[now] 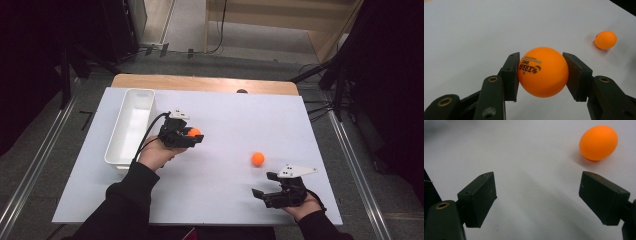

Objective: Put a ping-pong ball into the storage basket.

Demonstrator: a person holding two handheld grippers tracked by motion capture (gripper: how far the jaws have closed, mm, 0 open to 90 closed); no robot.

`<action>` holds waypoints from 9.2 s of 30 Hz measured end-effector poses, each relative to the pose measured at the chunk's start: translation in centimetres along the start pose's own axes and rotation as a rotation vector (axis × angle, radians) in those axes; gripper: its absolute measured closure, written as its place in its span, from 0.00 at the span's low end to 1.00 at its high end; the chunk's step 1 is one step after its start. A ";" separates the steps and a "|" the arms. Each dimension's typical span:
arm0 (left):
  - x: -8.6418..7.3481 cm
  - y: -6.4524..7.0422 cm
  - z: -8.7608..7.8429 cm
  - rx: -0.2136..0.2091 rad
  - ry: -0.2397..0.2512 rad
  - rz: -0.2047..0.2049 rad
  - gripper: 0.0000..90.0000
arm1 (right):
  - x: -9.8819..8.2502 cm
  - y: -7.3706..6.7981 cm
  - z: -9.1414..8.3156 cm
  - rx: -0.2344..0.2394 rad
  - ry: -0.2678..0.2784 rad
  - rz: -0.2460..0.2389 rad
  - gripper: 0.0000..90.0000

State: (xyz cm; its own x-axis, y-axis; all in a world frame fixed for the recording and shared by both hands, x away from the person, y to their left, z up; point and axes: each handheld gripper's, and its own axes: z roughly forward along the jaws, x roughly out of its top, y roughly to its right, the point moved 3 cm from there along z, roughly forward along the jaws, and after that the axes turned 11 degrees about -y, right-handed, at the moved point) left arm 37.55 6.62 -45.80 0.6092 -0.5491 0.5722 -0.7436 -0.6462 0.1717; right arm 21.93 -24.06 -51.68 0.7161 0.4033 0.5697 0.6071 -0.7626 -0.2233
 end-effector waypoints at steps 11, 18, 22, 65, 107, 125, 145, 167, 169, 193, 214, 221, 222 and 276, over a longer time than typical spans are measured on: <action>-0.3 0.2 -1.3 -0.032 0.002 0.016 0.56 | 0.0 -0.1 0.0 0.002 0.001 -0.001 0.14; -0.2 0.2 -2.2 -0.036 -0.011 0.008 0.56 | 0.0 0.0 0.0 0.002 0.000 0.000 0.14; -0.2 0.3 -2.5 -0.043 -0.020 0.007 0.56 | 0.0 0.0 0.0 0.001 0.002 0.002 0.14; -0.5 -2.0 -6.7 -0.030 0.001 -0.017 0.56 | 0.0 -0.1 -0.1 0.004 0.005 0.001 0.14; -1.5 -5.7 -9.9 0.076 0.047 -0.108 0.56 | 0.0 -0.2 0.0 0.002 -0.001 -0.008 0.14; -1.8 -6.7 -11.1 0.152 0.086 -0.177 0.56 | 0.2 -0.1 0.1 0.006 -0.002 -0.006 0.14; -2.5 -8.7 -11.6 0.264 0.131 -0.289 0.56 | 0.2 -0.1 0.1 0.001 0.002 -0.012 0.14; -3.4 -10.4 -11.4 0.350 0.151 -0.351 0.56 | 0.2 -0.1 0.0 -0.004 -0.001 -0.008 0.14; -3.4 -10.4 -11.3 0.353 0.153 -0.355 0.56 | 0.2 -0.1 0.0 -0.004 0.001 -0.012 0.14; -4.1 -11.2 -9.7 0.365 0.098 -0.371 0.56 | 0.2 -0.1 0.0 -0.006 0.000 -0.012 0.14; -4.4 -11.4 -8.9 0.361 0.058 -0.383 0.56 | 0.2 -0.1 0.0 -0.005 -0.001 -0.014 0.14; -4.2 -11.3 -9.2 0.354 0.070 -0.379 0.43 | 0.2 -0.1 0.0 -0.005 0.000 -0.014 0.14; -4.2 -11.3 -9.3 0.352 0.072 -0.375 0.42 | 0.1 -0.2 0.0 -0.004 -0.002 -0.014 0.14; 0.1 -3.2 -9.0 0.004 0.125 -0.091 0.20 | 0.2 -0.4 0.0 0.005 -0.005 -0.028 0.14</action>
State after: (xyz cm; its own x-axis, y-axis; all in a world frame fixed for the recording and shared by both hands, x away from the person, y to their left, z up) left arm 37.49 13.43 -39.10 0.6349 -0.4184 0.6495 -0.6858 -0.6924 0.2243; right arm 21.84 -23.70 -51.53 0.7006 0.4268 0.5718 0.6286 -0.7484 -0.2115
